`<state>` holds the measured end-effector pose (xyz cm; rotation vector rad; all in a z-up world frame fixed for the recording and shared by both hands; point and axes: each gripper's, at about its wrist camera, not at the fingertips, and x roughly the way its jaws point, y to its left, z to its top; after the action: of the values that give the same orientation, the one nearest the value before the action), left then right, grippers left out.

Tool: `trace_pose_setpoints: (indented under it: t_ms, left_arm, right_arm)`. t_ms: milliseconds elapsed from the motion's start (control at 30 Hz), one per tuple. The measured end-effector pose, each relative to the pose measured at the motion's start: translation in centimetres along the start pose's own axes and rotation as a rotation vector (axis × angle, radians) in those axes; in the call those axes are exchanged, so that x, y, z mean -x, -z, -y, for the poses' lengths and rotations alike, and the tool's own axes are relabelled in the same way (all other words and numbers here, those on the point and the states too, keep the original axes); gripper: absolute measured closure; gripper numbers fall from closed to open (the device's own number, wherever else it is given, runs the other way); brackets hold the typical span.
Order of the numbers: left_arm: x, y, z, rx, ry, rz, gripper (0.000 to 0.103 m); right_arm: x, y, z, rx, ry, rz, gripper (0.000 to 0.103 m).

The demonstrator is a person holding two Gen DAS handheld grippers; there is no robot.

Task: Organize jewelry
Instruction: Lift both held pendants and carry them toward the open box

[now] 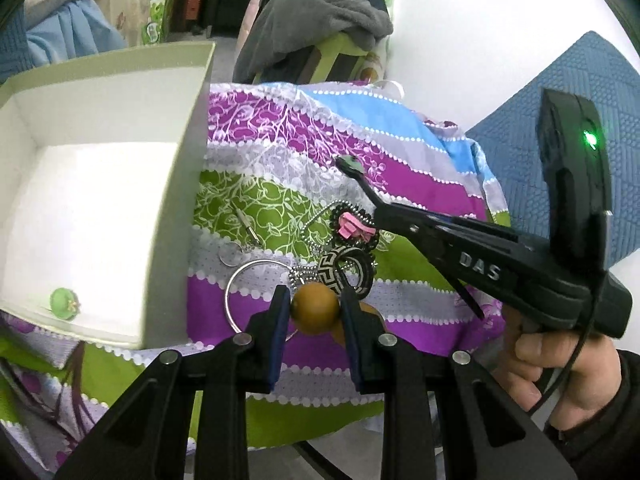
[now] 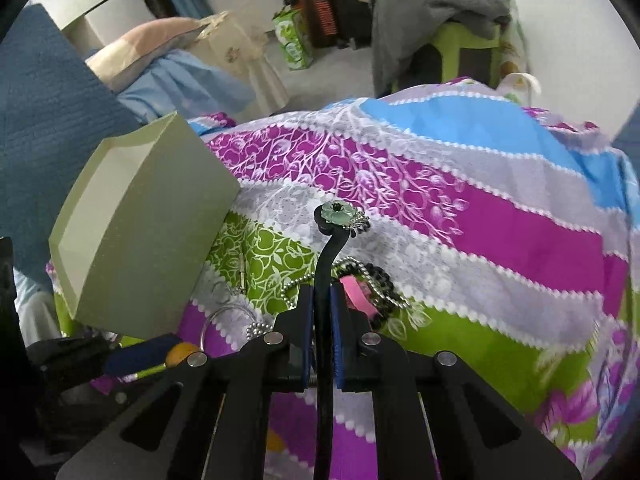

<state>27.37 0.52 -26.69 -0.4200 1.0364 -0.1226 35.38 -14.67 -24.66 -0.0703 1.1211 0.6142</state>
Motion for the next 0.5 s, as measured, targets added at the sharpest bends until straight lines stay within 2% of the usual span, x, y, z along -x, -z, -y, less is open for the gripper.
trace_pose_setpoints:
  t_ms: [267, 500]
  left_arm:
    - [2.1, -0.5, 0.3, -0.035, -0.007, 0.017, 0.078]
    - [5.2, -1.5, 0.6, -0.081, -0.018, 0.042, 0.078]
  right_arm:
    - [3.2, 1.8, 0.2, -0.092, 0.073, 0.048, 0.097]
    - [6.0, 2.2, -1.3, -0.129, 0.093, 0.088, 0.097]
